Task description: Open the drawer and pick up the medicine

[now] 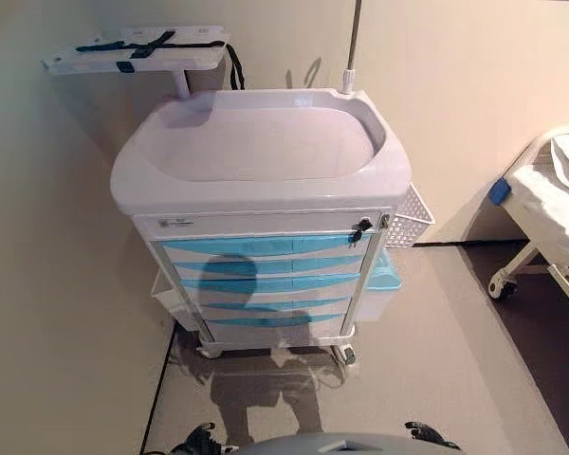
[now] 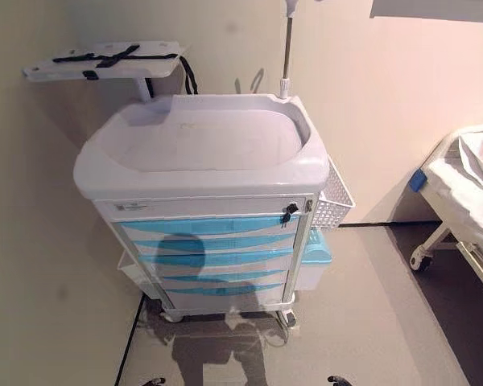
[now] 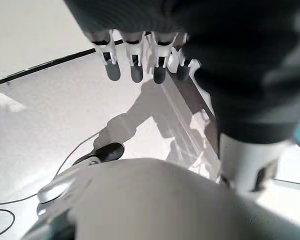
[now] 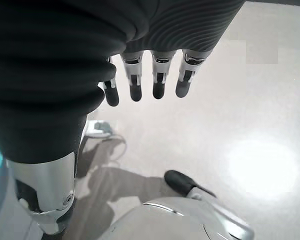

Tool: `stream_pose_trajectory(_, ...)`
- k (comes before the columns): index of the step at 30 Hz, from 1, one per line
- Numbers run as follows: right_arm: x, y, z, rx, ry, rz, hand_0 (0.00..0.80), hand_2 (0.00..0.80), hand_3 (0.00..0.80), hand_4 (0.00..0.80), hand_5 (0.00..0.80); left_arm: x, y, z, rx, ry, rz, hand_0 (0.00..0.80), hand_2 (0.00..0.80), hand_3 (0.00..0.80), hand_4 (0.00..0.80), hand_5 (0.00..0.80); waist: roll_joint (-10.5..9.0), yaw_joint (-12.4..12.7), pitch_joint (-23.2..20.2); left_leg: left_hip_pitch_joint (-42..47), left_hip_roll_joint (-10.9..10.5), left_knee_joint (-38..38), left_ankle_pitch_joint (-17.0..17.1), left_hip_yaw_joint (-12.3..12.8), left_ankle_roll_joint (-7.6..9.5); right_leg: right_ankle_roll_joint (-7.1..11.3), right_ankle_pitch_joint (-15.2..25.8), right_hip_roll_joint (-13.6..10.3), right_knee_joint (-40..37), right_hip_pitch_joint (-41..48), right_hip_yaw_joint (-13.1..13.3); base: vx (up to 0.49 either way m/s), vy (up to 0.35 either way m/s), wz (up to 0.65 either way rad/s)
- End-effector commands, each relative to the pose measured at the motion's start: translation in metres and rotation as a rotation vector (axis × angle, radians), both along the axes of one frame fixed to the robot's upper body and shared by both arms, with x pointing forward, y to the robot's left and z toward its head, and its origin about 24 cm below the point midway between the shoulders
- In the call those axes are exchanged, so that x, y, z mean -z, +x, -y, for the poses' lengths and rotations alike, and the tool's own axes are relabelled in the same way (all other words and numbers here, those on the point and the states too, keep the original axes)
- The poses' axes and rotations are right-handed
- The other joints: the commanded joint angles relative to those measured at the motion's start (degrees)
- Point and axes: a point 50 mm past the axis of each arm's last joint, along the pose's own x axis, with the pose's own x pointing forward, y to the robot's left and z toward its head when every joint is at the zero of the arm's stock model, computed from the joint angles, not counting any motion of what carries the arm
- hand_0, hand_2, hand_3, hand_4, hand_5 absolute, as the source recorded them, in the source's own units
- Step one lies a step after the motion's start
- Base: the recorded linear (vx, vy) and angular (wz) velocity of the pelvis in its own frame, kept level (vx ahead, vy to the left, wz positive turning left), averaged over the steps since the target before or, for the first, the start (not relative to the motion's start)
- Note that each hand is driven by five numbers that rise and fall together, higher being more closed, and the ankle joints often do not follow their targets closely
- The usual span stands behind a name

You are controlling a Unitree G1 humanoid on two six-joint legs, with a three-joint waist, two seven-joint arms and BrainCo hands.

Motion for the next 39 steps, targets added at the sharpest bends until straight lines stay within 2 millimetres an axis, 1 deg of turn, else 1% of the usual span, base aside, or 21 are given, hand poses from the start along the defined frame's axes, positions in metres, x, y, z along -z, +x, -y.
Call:
stream_pose_trajectory(1,-0.0007,0.0143,-0.0069,-0.053,-0.003,0.025,0.000,0.000,0.000,0.000,0.000,0.0005,0.0076,0.0038,-0.012,-0.004,-0.005,0.000,0.000,0.000,0.000,0.000,-3.16,0.52,0.18,-1.71,-4.76,-0.55,0.23,1.57,2.43,5.21,0.28,-1.81,0.48,1.14,-0.45,0.000,0.000,0.00)
stream_pose_trajectory(7,-0.0011,0.0161,-0.0065,-0.061,-0.006,0.027,0.000,0.000,0.000,0.000,0.000,0.0005,0.0082,0.0042,0.011,0.000,-0.009,0.000,0.000,0.000,0.000,0.000,-3.02,0.40,0.26,-1.61,-4.80,-0.55,0.15,1.72,2.54,5.18,0.25,-1.85,0.59,1.17,-0.20,0.000,0.000,0.00)
stream_pose_trajectory(29,-0.0006,0.0138,-0.0073,-0.070,-0.005,0.023,0.000,0.000,0.000,0.000,0.000,0.0008,0.0054,0.0030,0.007,0.003,-0.016,0.000,0.000,0.000,0.000,0.000,-3.01,0.28,0.42,-1.72,-4.86,-0.55,0.14,1.63,2.59,5.18,0.26,-1.89,0.81,0.94,-0.10,0.000,0.000,0.00)
stream_pose_trajectory(38,-0.0005,0.0127,-0.0064,-0.074,-0.010,0.017,0.000,0.000,0.000,0.000,0.000,0.0002,0.0054,-0.0005,-0.010,0.015,-0.013,0.000,0.000,0.000,0.000,0.000,-3.06,0.41,1.12,-2.08,-4.88,-0.55,0.35,1.46,2.60,5.16,0.39,-1.93,0.98,0.41,-0.28,0.000,0.000,0.00)
stream_pose_trajectory(39,-0.0008,0.0140,-0.0061,-0.069,-0.011,0.022,0.000,0.000,0.000,0.000,0.000,-0.0002,0.0062,-0.0016,-0.033,0.014,-0.006,0.000,0.000,0.000,0.000,0.000,-3.09,0.47,1.44,-2.35,-4.88,-0.55,0.52,1.26,2.63,5.14,0.39,-1.98,1.23,0.09,-0.40,0.000,0.000,0.00)
